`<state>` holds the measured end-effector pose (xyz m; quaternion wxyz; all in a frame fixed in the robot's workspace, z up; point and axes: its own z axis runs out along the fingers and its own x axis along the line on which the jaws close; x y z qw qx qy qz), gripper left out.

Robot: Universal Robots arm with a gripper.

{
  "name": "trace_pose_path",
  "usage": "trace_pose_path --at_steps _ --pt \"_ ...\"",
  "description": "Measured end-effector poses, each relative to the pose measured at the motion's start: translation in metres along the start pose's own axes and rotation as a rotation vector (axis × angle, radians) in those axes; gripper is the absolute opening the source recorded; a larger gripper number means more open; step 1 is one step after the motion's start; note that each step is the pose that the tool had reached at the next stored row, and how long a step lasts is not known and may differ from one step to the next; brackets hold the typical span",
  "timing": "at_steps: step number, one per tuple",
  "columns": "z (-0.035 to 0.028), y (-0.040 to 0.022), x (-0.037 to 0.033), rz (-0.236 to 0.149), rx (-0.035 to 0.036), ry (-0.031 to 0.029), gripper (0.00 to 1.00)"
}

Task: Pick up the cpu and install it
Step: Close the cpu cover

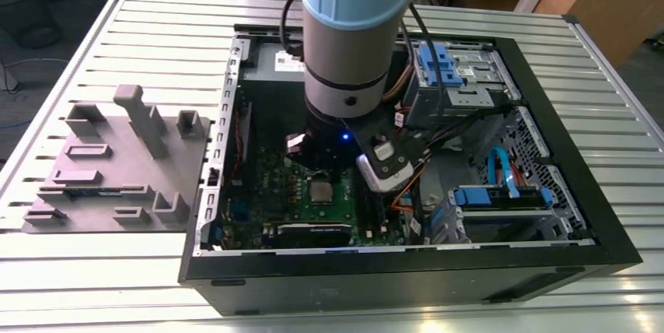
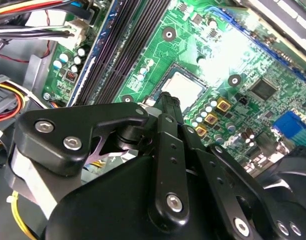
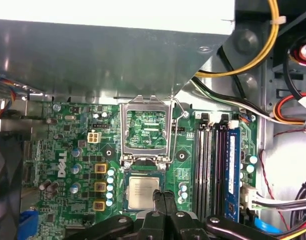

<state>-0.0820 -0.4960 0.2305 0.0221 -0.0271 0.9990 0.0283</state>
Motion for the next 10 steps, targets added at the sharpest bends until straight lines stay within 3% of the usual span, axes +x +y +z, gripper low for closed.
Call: trace_pose_path --at_steps 2,10 --pt "0.0006 -0.0001 -0.0002 -0.016 -0.0004 0.0010 0.11" --pt "0.0008 -0.0001 -0.0003 -0.021 -0.0009 0.0013 0.11"
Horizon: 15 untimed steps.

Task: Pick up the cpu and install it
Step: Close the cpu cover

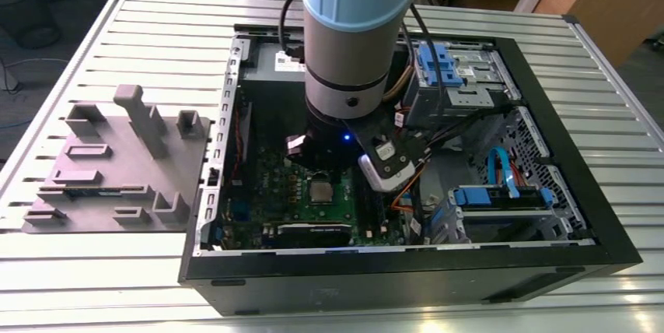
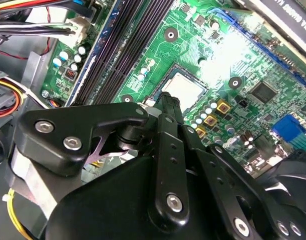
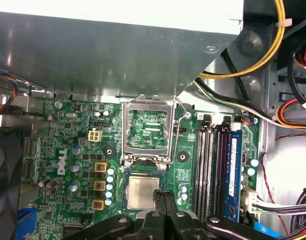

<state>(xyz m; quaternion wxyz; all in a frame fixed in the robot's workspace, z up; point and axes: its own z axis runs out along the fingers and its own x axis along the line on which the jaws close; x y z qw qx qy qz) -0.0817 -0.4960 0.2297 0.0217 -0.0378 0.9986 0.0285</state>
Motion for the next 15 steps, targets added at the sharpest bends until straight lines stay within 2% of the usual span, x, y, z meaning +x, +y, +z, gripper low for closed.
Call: trace_pose_path --at_steps 3,15 --pt "0.0002 0.0000 -0.0001 -0.031 -0.0016 0.0015 0.11" --pt "0.0010 -0.0001 0.0000 -0.248 -0.0113 0.0136 0.11"
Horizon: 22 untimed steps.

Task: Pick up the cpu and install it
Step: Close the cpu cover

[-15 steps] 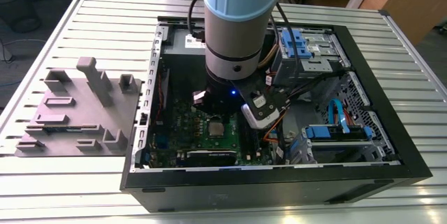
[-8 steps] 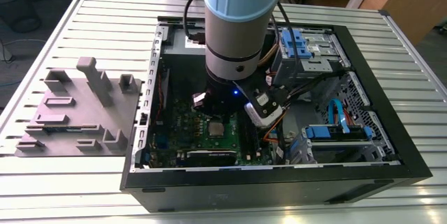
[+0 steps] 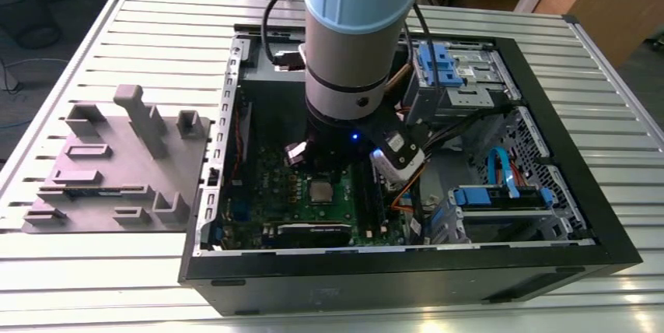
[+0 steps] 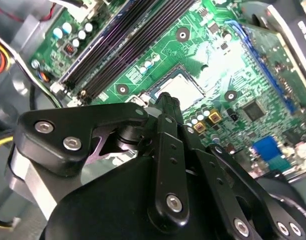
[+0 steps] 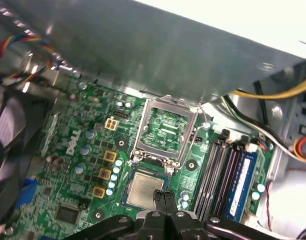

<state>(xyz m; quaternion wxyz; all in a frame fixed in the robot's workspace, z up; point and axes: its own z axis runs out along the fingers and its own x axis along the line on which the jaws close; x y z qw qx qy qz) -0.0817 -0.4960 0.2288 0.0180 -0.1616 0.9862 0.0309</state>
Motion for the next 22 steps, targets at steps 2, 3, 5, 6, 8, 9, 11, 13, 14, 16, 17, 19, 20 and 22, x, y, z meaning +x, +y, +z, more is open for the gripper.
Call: trace_pose_path --at_steps 2,3,5,6,8,9,11,13,14,16,17,19,20,22 --pt "0.0002 0.0000 0.0000 -0.037 -0.0017 0.0020 0.11" --pt "0.0002 0.0000 0.0000 -0.055 -0.0025 0.0030 0.11" --pt "0.0004 0.0000 0.0000 -0.091 -0.0041 0.0050 0.11" --pt "0.0005 0.0000 0.0000 -0.109 -0.0049 0.0060 0.11" --pt "0.0006 0.0000 0.0000 -0.144 -0.0066 0.0079 0.11" --pt "0.0007 0.0000 0.0000 -0.164 -0.0075 0.0090 0.11" --pt "0.0010 0.0000 0.0000 -0.194 -0.0090 0.0106 0.11" --pt "0.0012 -0.0001 -0.0003 -0.211 -0.0097 0.0114 0.11" --pt "0.0014 0.0002 -0.0006 -0.215 -0.0100 0.0115 0.11" --pt "0.0017 0.0013 -0.0019 -0.219 -0.0101 0.0120 0.11" --pt "0.0019 0.0018 -0.0026 -0.221 -0.0101 0.0121 0.11" --pt "0.0023 0.0028 -0.0044 -0.224 -0.0103 0.0123 0.11" --pt "0.0026 0.0031 -0.0054 -0.225 -0.0104 0.0124 0.11" --pt "0.0030 0.0037 -0.0076 -0.228 -0.0104 0.0125 0.11"
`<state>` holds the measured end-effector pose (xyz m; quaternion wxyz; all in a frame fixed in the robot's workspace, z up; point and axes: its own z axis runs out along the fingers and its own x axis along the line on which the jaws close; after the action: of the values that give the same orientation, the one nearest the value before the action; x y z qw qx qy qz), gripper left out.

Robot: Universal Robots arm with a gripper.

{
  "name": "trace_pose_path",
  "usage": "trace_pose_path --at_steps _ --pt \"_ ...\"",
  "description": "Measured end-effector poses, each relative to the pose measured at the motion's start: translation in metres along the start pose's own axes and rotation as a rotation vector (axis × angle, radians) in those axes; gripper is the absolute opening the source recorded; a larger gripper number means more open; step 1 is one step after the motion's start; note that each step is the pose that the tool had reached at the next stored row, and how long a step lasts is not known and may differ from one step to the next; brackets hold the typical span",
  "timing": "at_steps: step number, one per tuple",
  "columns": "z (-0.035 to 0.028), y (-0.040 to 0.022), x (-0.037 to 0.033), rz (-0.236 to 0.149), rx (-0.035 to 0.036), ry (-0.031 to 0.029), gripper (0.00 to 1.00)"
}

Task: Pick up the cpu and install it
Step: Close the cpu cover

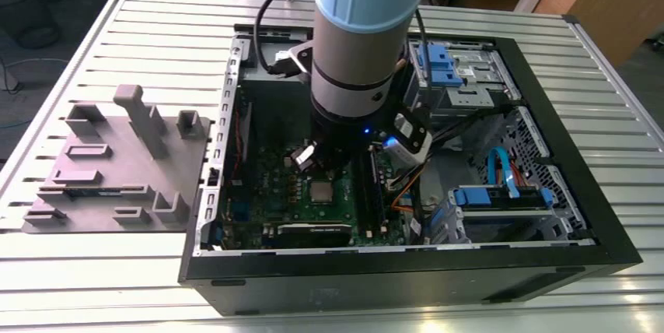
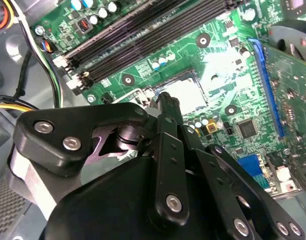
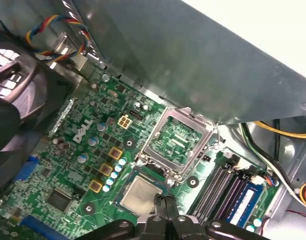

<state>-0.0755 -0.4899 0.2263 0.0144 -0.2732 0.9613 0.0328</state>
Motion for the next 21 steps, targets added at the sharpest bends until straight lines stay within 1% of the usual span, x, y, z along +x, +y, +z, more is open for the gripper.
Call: trace_pose_path --at_steps 4,7,9,12,13,17,21 --pt "0.0011 -0.0008 -0.0057 -0.004 -0.0002 0.0002 0.11" --pt "0.0021 -0.0021 -0.0119 -0.005 -0.0003 0.0003 0.11" --pt "0.0028 -0.0016 -0.0159 -0.005 -0.0003 0.0004 0.11" --pt "0.0040 0.0011 -0.0211 -0.005 -0.0002 0.0003 0.11" --pt "0.0049 0.0040 -0.0243 -0.005 -0.0002 0.0003 0.11" --pt "0.0066 0.0096 -0.0295 -0.005 -0.0003 0.0002 0.11" --pt "0.0086 0.0123 -0.0347 -0.005 -0.0003 0.0003 0.11"
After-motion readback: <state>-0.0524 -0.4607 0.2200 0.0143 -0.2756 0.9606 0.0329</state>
